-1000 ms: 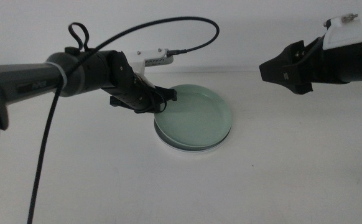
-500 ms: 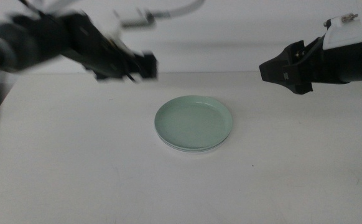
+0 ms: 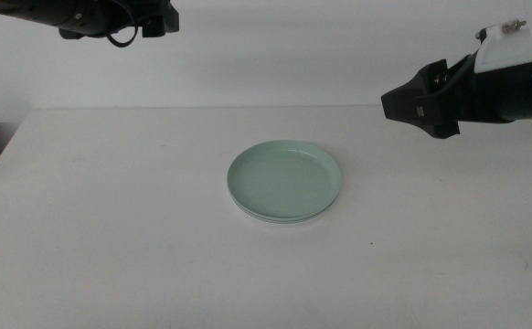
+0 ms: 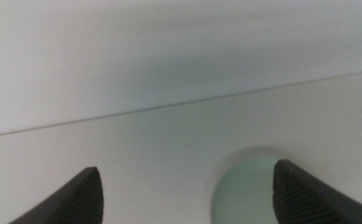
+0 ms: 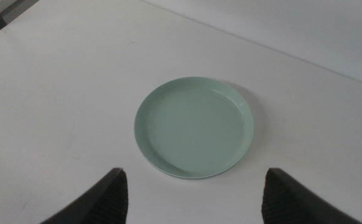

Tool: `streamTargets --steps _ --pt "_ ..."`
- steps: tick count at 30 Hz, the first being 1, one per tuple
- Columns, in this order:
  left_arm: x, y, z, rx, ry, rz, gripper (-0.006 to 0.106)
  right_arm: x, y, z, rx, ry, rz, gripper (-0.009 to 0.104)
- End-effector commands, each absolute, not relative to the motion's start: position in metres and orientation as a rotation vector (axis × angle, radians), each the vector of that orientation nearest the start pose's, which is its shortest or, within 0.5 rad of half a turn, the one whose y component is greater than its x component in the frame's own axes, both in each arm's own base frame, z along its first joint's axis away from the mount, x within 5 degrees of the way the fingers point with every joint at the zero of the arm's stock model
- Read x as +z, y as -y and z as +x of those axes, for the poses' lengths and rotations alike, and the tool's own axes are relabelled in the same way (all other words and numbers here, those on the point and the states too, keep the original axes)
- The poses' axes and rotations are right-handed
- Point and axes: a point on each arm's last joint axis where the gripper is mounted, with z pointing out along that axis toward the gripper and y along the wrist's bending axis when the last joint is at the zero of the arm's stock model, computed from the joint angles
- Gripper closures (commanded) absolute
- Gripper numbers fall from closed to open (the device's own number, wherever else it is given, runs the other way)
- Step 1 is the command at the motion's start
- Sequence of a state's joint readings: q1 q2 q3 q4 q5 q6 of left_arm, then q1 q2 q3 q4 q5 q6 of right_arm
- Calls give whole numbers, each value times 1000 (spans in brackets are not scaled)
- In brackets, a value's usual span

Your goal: Stack the three bowls on top of each other.

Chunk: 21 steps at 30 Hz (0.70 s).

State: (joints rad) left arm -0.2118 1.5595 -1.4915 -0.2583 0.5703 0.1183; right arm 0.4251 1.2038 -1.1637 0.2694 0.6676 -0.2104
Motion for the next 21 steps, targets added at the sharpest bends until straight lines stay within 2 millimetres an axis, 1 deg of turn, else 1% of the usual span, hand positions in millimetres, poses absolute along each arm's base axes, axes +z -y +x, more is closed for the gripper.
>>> streamTargets --steps 1,7,10,13,14,16,18,21 --pt "418 85 339 -337 -2002 191 -4 401 -118 226 421 -2022 -535 41" --pt "418 83 331 -324 -2054 209 -4 403 -119 230 421 -1984 -509 41" --pt "419 82 327 -307 -2068 219 -4 406 -114 237 374 -1941 -486 41" --pt "420 76 322 -236 -2092 241 -4 413 -95 246 344 -1937 -372 41" --pt "421 74 320 -219 -2100 228 -4 417 -84 250 333 -1942 -310 41" --pt "424 66 316 -197 -2120 149 -4 421 -60 255 272 -1951 -231 41" --pt "429 58 309 -182 -2118 110 -4 423 -40 253 225 -1977 -180 41" --pt "435 54 290 -158 -2074 136 -4 422 -21 239 179 -2006 -162 41"
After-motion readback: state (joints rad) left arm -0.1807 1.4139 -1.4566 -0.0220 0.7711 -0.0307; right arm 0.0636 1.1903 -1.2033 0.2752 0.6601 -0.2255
